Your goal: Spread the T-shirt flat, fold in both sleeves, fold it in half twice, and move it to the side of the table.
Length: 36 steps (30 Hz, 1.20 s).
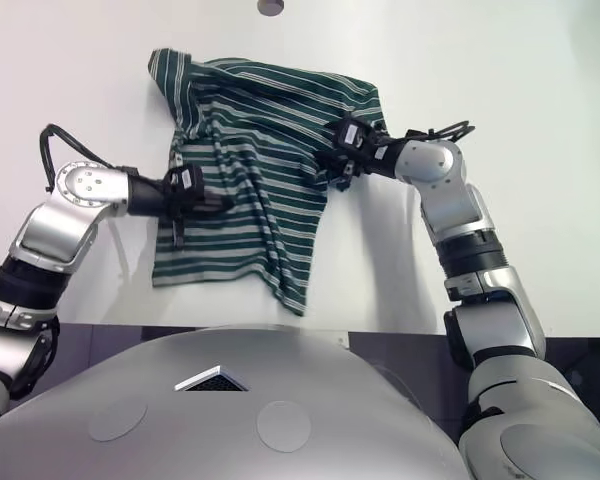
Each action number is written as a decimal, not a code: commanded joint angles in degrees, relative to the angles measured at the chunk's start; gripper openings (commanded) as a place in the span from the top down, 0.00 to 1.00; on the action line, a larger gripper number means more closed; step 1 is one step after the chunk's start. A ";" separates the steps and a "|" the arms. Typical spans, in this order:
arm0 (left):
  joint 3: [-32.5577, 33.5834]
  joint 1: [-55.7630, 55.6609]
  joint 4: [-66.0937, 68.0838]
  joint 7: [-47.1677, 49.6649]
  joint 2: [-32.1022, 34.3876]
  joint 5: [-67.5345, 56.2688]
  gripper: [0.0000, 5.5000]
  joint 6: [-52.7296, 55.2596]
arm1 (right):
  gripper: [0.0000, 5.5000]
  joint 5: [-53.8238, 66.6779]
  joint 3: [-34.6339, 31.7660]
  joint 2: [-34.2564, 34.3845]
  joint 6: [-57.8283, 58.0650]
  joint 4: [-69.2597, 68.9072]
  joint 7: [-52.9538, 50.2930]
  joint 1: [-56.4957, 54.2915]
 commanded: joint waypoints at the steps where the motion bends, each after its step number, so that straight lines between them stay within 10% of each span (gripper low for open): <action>1: -3.68 10.92 -8.15 -3.88 9.54 -1.68 1.00 9.16 | 0.57 -4.90 5.70 -9.43 1.69 0.56 9.46 9.32; 5: -0.77 12.25 -17.76 -3.56 11.77 -8.57 1.00 15.28 | 0.57 -0.09 6.84 -16.47 4.26 -8.25 18.64 14.67; 12: 15.67 1.37 -13.84 4.59 2.14 -20.97 1.00 19.18 | 0.57 0.79 1.49 -9.45 -2.06 2.40 7.88 6.25; 15: 12.38 -4.72 -10.01 13.52 -0.63 -13.45 1.00 19.05 | 0.57 0.05 0.93 -5.52 -1.47 3.54 3.53 2.09; 27: 4.12 -23.91 42.71 32.56 -12.54 11.21 1.00 -6.19 | 0.57 -6.61 2.14 -3.15 -1.24 7.63 -2.69 -1.29; 36: 9.86 -39.09 74.74 39.94 -18.13 11.85 1.00 -25.33 | 0.57 -3.92 -2.91 0.81 -0.73 19.54 -9.72 -9.76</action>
